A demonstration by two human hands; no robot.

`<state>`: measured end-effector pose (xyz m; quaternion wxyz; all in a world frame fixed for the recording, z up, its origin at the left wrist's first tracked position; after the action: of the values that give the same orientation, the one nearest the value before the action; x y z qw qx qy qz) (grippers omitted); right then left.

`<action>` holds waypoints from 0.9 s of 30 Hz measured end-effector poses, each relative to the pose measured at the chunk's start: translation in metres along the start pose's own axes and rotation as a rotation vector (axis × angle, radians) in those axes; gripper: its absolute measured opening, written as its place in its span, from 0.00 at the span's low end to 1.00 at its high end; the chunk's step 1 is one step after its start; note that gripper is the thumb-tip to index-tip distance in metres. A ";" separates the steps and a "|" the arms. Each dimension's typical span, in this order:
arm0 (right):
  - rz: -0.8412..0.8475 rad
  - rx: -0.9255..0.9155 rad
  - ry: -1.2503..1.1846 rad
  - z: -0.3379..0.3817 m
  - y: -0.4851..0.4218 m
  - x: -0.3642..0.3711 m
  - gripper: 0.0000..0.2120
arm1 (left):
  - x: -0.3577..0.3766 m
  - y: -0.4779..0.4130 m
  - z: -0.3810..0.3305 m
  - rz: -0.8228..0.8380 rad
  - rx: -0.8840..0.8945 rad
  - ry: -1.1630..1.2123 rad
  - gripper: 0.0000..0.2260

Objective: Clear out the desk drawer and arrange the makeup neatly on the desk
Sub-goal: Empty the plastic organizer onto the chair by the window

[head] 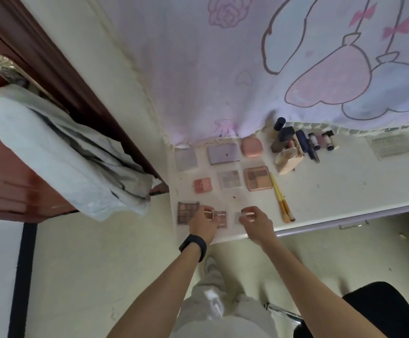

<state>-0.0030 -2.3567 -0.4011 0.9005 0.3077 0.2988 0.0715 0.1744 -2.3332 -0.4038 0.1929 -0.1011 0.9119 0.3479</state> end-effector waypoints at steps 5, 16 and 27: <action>-0.024 -0.043 0.112 0.012 -0.024 0.011 0.12 | -0.007 -0.011 -0.002 0.018 0.048 -0.099 0.18; -0.014 -0.526 0.732 0.019 -0.019 0.044 0.32 | -0.060 -0.050 0.027 0.120 0.362 -0.944 0.37; 0.032 -0.430 0.719 0.017 -0.023 0.046 0.39 | -0.056 -0.041 0.037 0.122 0.472 -1.098 0.40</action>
<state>0.0425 -2.3699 -0.4269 0.7814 0.0726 0.5675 0.2492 0.2491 -2.3356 -0.4301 0.6325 0.1916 0.7358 0.1479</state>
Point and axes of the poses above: each hand's wrist, its own y-axis away from the middle knuckle, its own x-axis out of the palm, z = x × y, the point moved 3 cm from there along -y, towards the middle knuckle
